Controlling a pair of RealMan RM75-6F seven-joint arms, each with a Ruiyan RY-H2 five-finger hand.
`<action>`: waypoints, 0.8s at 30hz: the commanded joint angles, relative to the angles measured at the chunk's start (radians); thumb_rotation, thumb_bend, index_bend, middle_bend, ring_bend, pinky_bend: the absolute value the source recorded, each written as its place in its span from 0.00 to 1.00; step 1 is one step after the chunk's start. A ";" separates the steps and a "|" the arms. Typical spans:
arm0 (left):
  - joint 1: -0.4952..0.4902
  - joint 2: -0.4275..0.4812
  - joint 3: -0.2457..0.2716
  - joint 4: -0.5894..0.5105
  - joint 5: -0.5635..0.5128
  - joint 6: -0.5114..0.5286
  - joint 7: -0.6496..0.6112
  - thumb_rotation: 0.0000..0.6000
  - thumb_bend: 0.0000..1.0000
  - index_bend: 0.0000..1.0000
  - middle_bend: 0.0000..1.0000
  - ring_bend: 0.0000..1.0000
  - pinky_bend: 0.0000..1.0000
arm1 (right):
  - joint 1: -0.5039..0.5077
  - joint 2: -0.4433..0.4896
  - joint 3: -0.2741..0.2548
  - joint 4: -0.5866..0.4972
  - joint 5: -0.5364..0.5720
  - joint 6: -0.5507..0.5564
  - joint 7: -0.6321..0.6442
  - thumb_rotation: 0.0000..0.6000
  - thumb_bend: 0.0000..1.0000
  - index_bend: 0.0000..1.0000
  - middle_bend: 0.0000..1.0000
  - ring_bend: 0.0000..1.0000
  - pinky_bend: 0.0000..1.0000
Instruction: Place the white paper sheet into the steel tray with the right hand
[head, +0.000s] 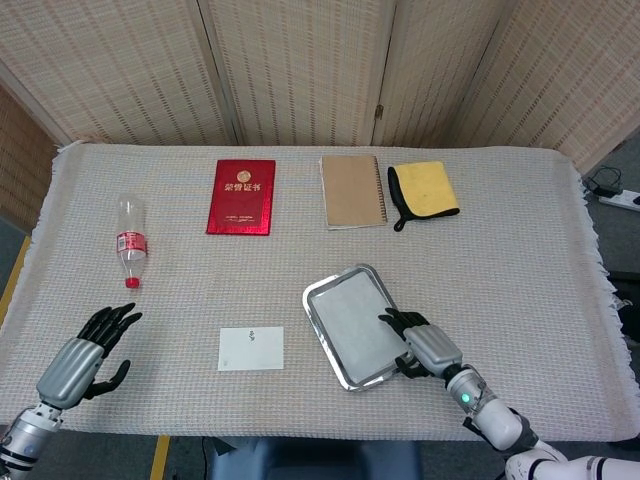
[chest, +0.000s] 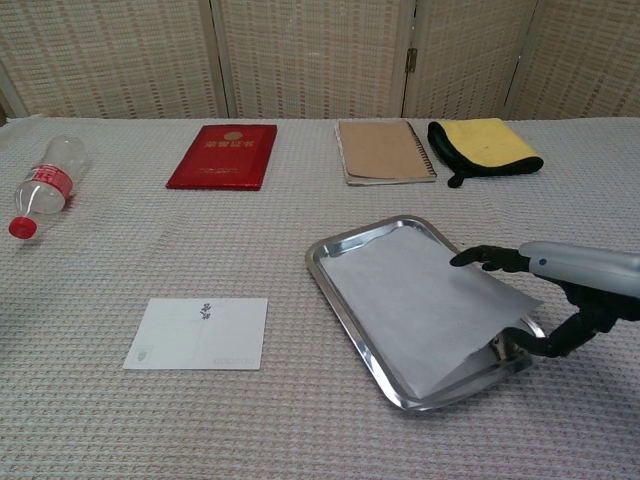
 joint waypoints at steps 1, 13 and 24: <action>0.000 0.000 0.002 -0.001 0.007 0.004 0.005 1.00 0.58 0.00 0.00 0.00 0.00 | 0.022 0.011 -0.008 -0.014 0.033 -0.010 -0.045 1.00 0.47 0.00 0.00 0.00 0.00; 0.002 0.013 0.004 -0.001 0.020 0.025 -0.016 1.00 0.58 0.00 0.00 0.00 0.00 | 0.006 0.031 0.001 -0.088 0.032 0.066 0.007 1.00 0.45 0.00 0.00 0.00 0.00; 0.003 0.005 0.002 0.004 0.015 0.020 -0.005 1.00 0.58 0.00 0.00 0.00 0.00 | -0.231 0.089 -0.139 0.053 -0.535 0.504 0.266 1.00 0.45 0.00 0.00 0.00 0.00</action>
